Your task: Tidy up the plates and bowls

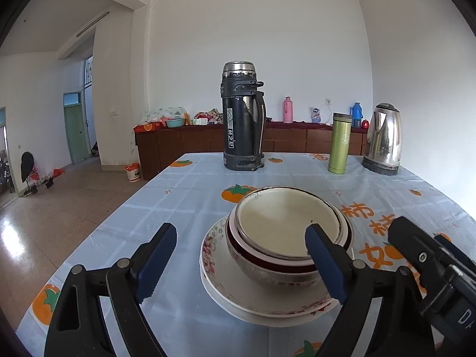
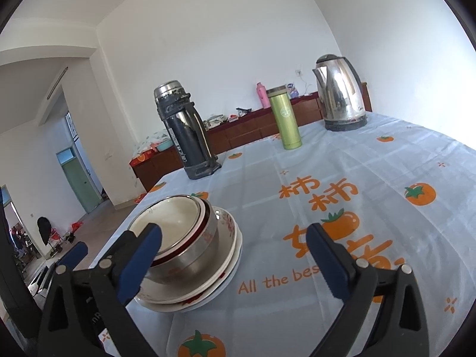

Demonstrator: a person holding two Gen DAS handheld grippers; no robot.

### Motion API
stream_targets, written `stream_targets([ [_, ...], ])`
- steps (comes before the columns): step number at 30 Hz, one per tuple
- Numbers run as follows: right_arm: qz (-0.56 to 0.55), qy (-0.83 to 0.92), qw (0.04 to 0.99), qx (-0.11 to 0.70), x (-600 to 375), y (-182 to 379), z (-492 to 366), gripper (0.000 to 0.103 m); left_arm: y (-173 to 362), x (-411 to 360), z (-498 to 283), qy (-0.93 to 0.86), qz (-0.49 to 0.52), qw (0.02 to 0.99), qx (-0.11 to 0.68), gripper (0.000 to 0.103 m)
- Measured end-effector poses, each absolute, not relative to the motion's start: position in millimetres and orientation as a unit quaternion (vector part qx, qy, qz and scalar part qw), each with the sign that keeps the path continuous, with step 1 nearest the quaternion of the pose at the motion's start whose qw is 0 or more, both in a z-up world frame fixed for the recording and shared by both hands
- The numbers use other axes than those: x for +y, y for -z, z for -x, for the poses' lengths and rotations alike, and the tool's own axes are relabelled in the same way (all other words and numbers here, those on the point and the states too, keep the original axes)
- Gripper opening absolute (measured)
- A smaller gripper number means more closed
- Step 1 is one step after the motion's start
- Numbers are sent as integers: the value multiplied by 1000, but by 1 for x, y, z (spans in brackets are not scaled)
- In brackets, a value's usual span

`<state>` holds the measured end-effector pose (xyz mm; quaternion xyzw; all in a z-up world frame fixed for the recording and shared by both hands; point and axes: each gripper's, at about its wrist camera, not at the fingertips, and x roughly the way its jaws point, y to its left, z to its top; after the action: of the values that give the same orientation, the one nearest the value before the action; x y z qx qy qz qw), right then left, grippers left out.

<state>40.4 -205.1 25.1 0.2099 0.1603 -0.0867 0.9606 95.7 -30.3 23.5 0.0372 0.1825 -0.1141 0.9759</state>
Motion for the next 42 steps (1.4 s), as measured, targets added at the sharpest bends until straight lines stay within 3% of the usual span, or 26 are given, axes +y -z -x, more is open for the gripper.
stream_targets([
  [12, -150, 125, 976, 93, -191, -40, -11, 103, -26, -25, -83, 107, -37, 981, 159, 91],
  [18, -142, 127, 977, 91, -188, -42, -9, 103, -28, -24, -79, 102, -44, 984, 143, 95],
  [42, -148, 130, 976, 90, -190, -42, -10, 103, -31, -27, -78, 101, -49, 983, 142, 96],
])
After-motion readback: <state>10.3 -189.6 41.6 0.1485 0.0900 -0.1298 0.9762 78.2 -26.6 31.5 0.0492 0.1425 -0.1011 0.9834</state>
